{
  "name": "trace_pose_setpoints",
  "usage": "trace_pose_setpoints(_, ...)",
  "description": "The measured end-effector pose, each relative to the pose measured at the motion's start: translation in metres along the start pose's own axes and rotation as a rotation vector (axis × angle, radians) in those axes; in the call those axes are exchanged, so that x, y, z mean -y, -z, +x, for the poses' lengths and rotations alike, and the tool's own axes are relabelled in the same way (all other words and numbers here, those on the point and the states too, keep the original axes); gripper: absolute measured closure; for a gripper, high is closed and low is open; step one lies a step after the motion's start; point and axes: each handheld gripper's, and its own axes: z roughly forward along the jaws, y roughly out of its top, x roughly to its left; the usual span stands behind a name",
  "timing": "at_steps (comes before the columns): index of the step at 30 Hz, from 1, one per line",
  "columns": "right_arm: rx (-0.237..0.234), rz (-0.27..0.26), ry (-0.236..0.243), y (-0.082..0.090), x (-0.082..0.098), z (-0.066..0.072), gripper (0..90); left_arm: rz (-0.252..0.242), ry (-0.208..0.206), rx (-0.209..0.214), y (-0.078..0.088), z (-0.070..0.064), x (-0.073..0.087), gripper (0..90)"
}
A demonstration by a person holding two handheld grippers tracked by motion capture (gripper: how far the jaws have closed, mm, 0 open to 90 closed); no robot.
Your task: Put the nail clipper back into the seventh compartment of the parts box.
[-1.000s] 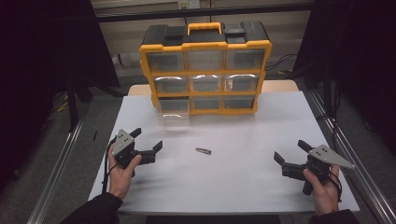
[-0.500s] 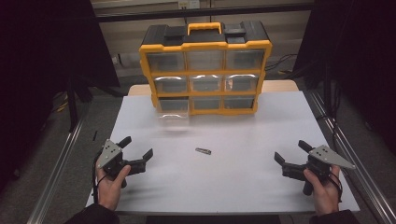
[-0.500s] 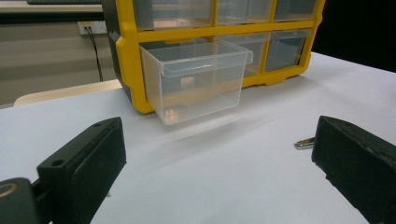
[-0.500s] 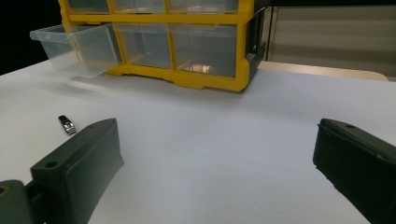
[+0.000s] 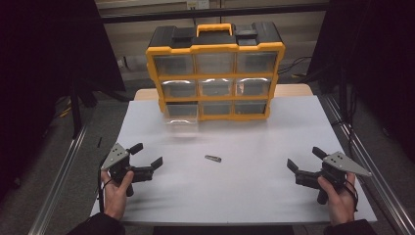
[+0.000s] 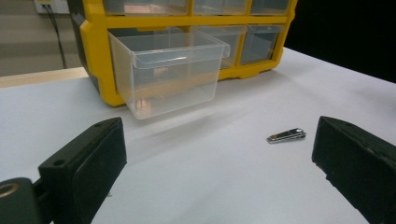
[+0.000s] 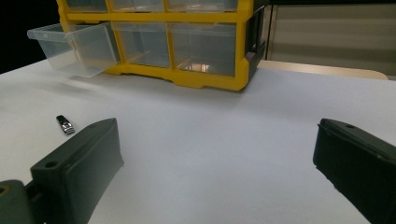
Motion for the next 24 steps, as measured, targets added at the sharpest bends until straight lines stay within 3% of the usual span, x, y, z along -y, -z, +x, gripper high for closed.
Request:
trace_pose_setpoints(2, 0.001, 0.000, -0.004, 0.000, 0.000, 0.000, 0.7, 0.001, 0.009, 0.010, 0.000, 0.000, -0.001, 3.4)
trace_pose_setpoints(5, 0.003, -0.004, -0.006, 0.001, 0.000, 0.000, 0.6, 0.006, 0.028, 0.069, -0.002, 0.000, -0.002, 3.6)
trace_pose_setpoints(9, 0.002, -0.001, -0.003, 0.001, 0.000, 0.000, 0.7, 0.024, 0.022, 0.076, -0.006, -0.002, -0.002, 3.6)
trace_pose_setpoints(11, 0.001, -0.002, -0.003, 0.001, 0.000, 0.000, 0.6, 0.038, 0.027, 0.103, -0.008, -0.002, -0.002, 3.6)
trace_pose_setpoints(15, -0.001, -0.004, -0.004, 0.002, 0.000, 0.000, 0.7, 0.066, 0.002, 0.122, -0.012, -0.005, -0.004, 3.9)
trace_pose_setpoints(19, 0.001, -0.004, -0.002, 0.002, 0.001, 0.000, 0.7, 0.091, -0.013, 0.184, -0.016, -0.005, -0.005, 4.9)
trace_pose_setpoints(20, 0.000, -0.004, -0.001, 0.002, 0.001, 0.000, 0.6, 0.106, -0.017, 0.154, -0.017, -0.007, -0.006, 5.0)
trace_pose_setpoints(21, 0.000, -0.003, 0.000, 0.002, 0.001, 0.000, 0.6, 0.116, -0.037, 0.152, -0.018, -0.008, -0.007, 5.0)
trace_pose_setpoints(22, 0.001, -0.003, -0.002, 0.003, 0.001, 0.000, 0.6, 0.118, -0.040, 0.194, -0.019, -0.007, -0.007, 5.0)
trace_pose_setpoints(24, -0.001, -0.002, -0.004, 0.003, 0.001, 0.000, 0.6, 0.131, -0.051, 0.171, -0.022, -0.009, -0.009, 5.0)
